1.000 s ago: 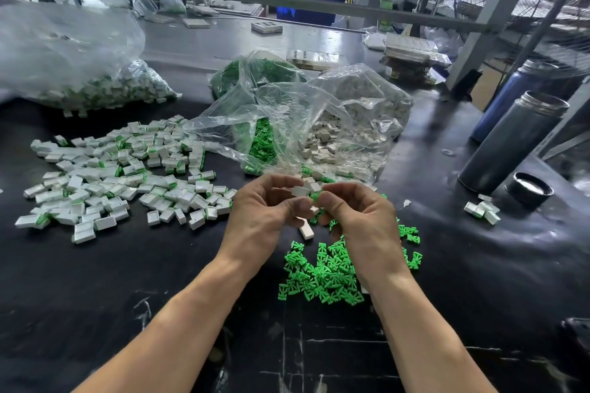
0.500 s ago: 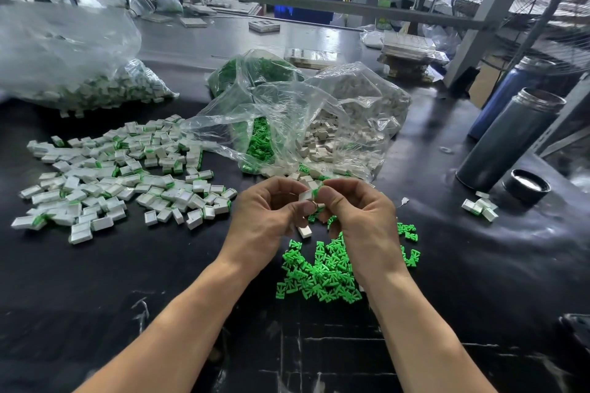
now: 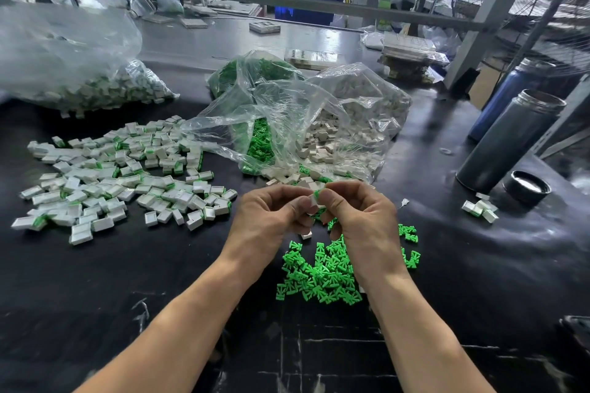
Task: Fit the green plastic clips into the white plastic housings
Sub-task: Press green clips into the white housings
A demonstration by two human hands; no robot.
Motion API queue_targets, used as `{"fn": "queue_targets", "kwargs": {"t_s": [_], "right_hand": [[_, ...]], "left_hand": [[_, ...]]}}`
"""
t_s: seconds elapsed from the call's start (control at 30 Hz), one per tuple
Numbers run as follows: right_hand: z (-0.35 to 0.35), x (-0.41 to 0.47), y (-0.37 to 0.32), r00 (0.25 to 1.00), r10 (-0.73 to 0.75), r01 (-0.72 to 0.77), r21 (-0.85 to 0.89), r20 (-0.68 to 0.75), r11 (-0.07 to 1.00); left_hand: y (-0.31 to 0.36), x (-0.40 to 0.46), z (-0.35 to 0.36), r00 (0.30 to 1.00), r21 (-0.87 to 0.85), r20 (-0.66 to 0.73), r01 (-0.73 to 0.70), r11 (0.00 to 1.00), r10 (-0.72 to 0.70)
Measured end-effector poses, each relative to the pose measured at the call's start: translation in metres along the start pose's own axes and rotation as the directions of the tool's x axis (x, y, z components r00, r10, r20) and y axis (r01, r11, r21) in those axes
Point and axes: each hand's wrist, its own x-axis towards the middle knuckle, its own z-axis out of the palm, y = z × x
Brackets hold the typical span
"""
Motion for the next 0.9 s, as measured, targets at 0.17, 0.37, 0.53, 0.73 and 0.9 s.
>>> {"fn": "queue_targets", "kwargs": {"t_s": [0.17, 0.37, 0.53, 0.73, 0.9], "right_hand": [[-0.0010, -0.0004, 0.0012, 0.999, 0.044, -0.043, 0.024, -0.005, 0.999], [-0.0015, -0.0002, 0.0036, 1.000, 0.024, -0.024, -0.007, -0.004, 1.000], [-0.0013, -0.0006, 0.0048, 1.000, 0.021, -0.021, -0.007, 0.013, 1.000], [-0.0012, -0.0007, 0.0061, 1.000, 0.027, -0.027, -0.025, 0.008, 0.999], [-0.0002, -0.0009, 0.0068, 1.000, 0.008, -0.008, -0.056, 0.005, 0.998]], "left_hand": [[-0.0012, -0.0003, -0.0007, 0.999, -0.057, 0.016, 0.046, 0.997, -0.045], [-0.0045, -0.0006, 0.0008, 1.000, -0.059, 0.019, 0.022, 0.998, -0.021], [-0.0059, -0.0006, 0.0026, 1.000, -0.062, 0.020, 0.013, 0.998, -0.012], [-0.0035, -0.0011, 0.0017, 1.000, -0.072, 0.013, 0.017, 0.997, -0.016], [-0.0030, -0.0015, 0.0019, 1.000, -0.072, 0.016, 0.014, 0.997, -0.013]]}}
